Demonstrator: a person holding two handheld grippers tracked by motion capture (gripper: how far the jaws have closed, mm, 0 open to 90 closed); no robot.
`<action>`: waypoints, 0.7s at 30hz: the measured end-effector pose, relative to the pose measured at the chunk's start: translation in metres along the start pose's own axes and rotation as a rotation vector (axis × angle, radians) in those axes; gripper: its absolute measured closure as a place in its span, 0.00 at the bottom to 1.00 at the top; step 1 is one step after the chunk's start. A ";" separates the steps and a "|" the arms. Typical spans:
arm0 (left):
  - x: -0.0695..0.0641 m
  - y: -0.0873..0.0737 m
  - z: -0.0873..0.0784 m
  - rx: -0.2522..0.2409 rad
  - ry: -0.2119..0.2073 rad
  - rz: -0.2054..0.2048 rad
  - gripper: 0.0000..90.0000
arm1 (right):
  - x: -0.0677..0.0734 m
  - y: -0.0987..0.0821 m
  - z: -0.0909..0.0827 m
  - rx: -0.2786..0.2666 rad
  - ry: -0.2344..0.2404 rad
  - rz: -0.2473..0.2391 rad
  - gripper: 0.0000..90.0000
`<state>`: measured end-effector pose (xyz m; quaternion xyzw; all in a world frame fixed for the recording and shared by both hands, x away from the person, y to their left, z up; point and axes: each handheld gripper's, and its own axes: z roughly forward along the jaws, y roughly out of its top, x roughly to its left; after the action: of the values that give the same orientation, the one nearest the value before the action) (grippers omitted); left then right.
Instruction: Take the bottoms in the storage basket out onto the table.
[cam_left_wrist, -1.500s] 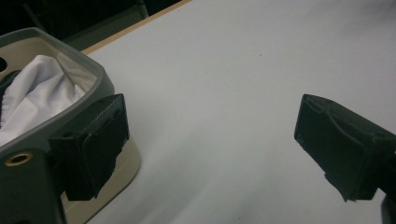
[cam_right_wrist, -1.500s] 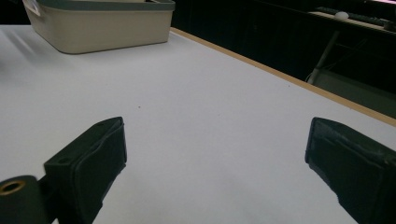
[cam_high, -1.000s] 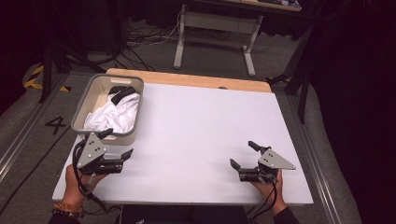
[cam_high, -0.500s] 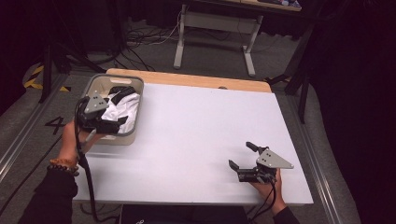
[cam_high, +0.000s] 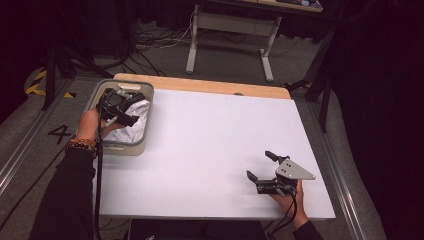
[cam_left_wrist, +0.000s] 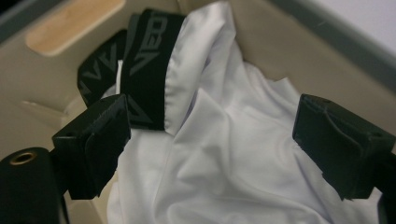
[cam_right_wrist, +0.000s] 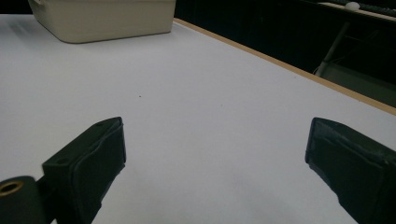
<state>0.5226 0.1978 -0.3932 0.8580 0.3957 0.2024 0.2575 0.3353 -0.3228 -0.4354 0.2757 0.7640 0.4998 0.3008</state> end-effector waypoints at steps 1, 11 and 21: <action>0.002 0.002 0.006 0.035 -0.007 -0.010 0.12 | 0.000 0.000 0.000 0.001 0.001 -0.002 0.06; 0.007 0.003 0.038 0.275 0.010 -0.044 0.20 | -0.004 -0.001 0.000 0.005 0.007 0.006 0.06; 0.014 -0.002 0.039 0.281 -0.108 -0.122 0.47 | -0.006 -0.001 -0.004 -0.015 -0.009 0.019 0.10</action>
<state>0.5518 0.1986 -0.4232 0.8697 0.4568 0.0826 0.1679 0.3361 -0.3295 -0.4344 0.2830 0.7562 0.5072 0.3014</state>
